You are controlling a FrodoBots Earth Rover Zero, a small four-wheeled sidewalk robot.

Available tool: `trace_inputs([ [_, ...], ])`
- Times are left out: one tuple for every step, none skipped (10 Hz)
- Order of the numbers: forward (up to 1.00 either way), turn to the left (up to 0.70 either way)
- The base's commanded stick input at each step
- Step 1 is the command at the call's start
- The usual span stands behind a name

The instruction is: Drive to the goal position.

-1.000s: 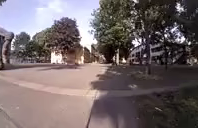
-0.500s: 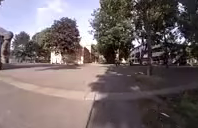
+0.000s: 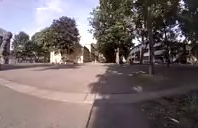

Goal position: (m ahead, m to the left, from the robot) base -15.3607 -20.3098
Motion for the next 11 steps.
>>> trace_inputs([
  [0.44,0.02],
  [0.44,0.02],
  [0.44,0.02],
  [0.44,0.02],
  [0.44,0.02],
  [0.44,0.02],
  [0.44,0.02],
  [0.44,0.02],
  [0.44,0.02],
  [0.44,0.02],
  [0.44,0.02],
])
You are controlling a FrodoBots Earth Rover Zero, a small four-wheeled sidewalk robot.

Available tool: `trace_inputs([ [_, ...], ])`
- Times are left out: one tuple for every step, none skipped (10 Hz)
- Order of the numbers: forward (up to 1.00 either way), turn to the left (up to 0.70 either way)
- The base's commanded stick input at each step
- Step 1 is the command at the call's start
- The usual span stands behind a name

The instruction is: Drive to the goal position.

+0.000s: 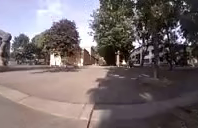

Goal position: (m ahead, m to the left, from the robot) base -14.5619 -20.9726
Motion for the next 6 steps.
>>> trace_inputs([
  [0.44,0.02],
  [0.44,0.02],
  [0.44,0.02],
  [0.44,0.02],
  [0.44,0.02],
  [0.44,0.02],
])
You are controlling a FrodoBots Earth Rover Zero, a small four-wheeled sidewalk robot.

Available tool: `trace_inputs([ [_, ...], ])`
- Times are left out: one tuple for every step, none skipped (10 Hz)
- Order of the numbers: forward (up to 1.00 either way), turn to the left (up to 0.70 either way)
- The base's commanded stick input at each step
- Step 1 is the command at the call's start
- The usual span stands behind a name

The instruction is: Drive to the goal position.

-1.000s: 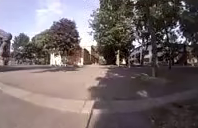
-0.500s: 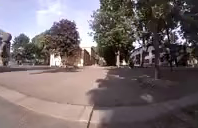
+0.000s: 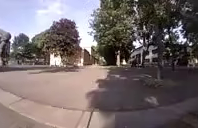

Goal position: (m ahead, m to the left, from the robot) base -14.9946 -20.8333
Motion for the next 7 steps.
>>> trace_inputs([
  [0.44,0.02],
  [0.44,0.02],
  [0.44,0.02],
  [0.44,0.02],
  [0.44,0.02],
  [0.44,0.02],
  [0.44,0.02],
])
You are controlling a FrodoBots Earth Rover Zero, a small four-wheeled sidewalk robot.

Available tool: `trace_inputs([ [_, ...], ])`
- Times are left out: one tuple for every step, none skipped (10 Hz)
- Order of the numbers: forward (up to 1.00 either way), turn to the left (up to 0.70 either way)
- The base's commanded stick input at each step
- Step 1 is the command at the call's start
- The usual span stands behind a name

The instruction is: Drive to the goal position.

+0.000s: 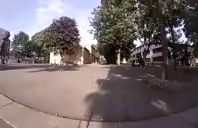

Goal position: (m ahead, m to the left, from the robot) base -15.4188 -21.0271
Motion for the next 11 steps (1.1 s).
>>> trace_inputs([
  [0.44,0.02],
  [0.44,0.02],
  [0.44,0.02],
  [0.44,0.02],
  [0.44,0.02],
  [0.44,0.02],
  [0.44,0.02],
  [0.43,0.02],
  [0.26,0.04],
  [0.11,0.05],
  [0.04,0.04],
])
